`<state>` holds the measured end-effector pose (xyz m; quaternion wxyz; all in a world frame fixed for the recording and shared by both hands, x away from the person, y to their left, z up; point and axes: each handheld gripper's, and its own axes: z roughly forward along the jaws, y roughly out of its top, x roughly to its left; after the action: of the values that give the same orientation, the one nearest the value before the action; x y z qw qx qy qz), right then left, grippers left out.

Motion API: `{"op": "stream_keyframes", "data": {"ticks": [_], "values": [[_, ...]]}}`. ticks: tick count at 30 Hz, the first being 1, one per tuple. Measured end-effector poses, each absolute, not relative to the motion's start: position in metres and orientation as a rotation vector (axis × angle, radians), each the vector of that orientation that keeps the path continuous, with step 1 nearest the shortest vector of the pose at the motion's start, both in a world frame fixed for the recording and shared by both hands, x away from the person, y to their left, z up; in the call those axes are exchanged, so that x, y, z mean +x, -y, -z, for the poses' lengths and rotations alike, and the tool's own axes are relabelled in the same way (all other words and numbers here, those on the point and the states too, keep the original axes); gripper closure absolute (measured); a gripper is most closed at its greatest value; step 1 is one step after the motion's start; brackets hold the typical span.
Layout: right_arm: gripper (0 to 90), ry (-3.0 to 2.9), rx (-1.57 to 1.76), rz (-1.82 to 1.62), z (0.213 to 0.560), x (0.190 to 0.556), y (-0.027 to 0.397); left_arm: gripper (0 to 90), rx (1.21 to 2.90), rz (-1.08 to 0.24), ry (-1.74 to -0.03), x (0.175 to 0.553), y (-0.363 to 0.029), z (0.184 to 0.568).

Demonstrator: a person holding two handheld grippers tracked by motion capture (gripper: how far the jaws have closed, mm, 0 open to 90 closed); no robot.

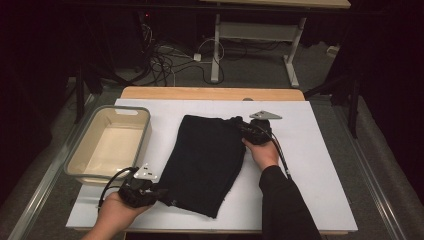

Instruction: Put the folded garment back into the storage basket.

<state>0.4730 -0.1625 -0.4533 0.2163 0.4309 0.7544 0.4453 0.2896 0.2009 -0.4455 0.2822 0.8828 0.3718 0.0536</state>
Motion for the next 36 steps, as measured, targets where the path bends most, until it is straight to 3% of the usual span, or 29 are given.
{"op": "stream_keyframes", "data": {"ticks": [6,14,36], "values": [[79.3,-2.109,1.187,-1.221,0.459,0.480,0.136,68.4,2.467,-0.148,-1.040,0.296,-0.209,0.439],[79.2,-2.151,1.217,-1.142,0.473,0.480,0.139,68.4,2.553,-0.104,-1.057,0.304,-0.203,0.450],[79.4,-2.158,1.152,-1.100,0.479,0.474,0.138,68.4,2.606,0.017,-1.106,0.320,-0.199,0.448]]}}
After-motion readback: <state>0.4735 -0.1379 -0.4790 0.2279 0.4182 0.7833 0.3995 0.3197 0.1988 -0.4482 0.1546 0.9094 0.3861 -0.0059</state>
